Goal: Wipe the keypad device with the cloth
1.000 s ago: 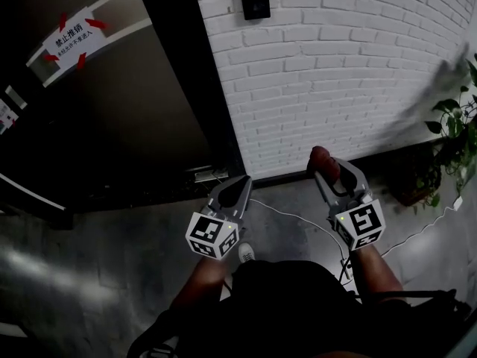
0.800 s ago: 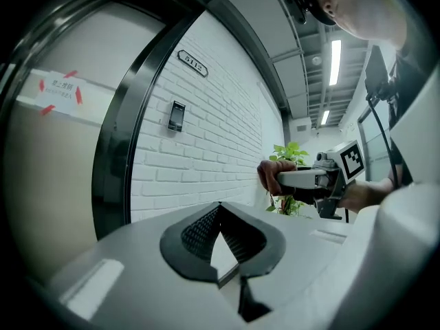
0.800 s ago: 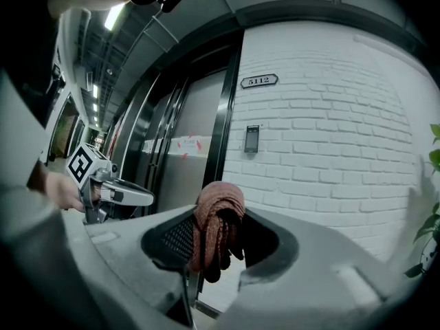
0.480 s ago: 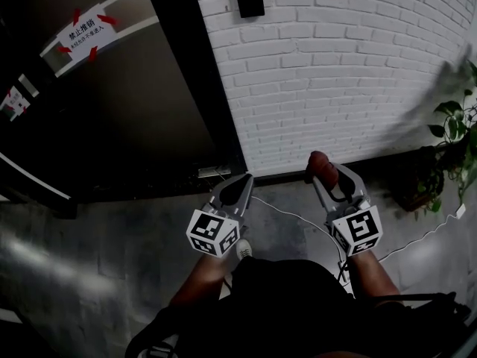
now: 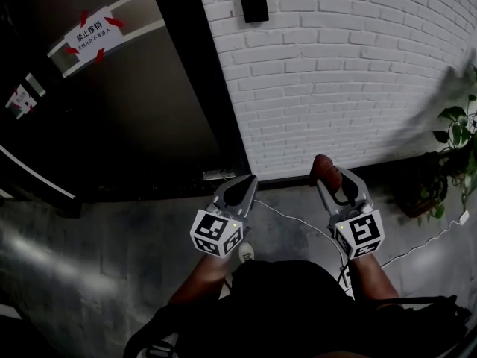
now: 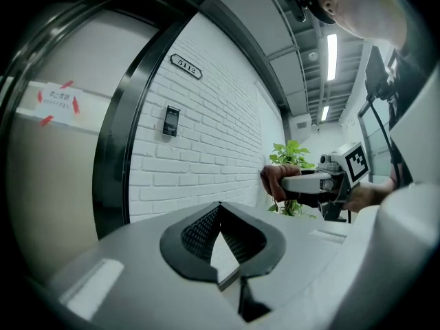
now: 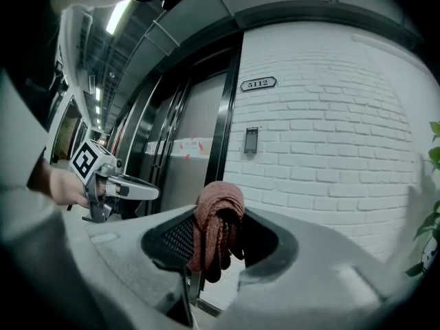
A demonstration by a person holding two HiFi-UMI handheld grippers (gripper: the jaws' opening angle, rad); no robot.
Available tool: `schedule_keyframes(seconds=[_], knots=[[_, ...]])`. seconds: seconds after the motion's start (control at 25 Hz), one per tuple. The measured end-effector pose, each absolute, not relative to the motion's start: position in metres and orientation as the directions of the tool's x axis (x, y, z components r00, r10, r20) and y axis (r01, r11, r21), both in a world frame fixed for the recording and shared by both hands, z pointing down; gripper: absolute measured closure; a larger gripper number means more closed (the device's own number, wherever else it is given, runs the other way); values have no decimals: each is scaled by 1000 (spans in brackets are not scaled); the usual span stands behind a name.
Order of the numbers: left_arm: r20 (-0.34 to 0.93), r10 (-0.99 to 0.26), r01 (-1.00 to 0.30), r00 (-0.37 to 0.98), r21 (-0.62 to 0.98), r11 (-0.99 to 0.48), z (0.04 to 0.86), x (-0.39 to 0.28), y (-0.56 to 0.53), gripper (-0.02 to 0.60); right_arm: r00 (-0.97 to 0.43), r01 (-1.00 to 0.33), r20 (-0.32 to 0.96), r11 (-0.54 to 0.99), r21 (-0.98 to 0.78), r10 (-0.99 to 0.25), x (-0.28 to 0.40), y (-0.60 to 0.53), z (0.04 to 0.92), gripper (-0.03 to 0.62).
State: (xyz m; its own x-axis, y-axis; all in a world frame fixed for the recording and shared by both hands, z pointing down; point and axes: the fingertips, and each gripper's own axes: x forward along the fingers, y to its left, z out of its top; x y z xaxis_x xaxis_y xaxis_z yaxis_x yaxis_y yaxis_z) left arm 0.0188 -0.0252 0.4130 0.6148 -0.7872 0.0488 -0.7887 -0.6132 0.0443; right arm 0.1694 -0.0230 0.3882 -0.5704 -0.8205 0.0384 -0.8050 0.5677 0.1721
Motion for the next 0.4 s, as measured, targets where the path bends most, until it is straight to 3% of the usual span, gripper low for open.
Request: schedule_keyframes(seconds=[0.4], knots=[[59, -780, -782, 623, 34, -622, 411, 23, -30, 565, -574, -804, 36, 571, 165, -818, 167, -27, 384, 451]])
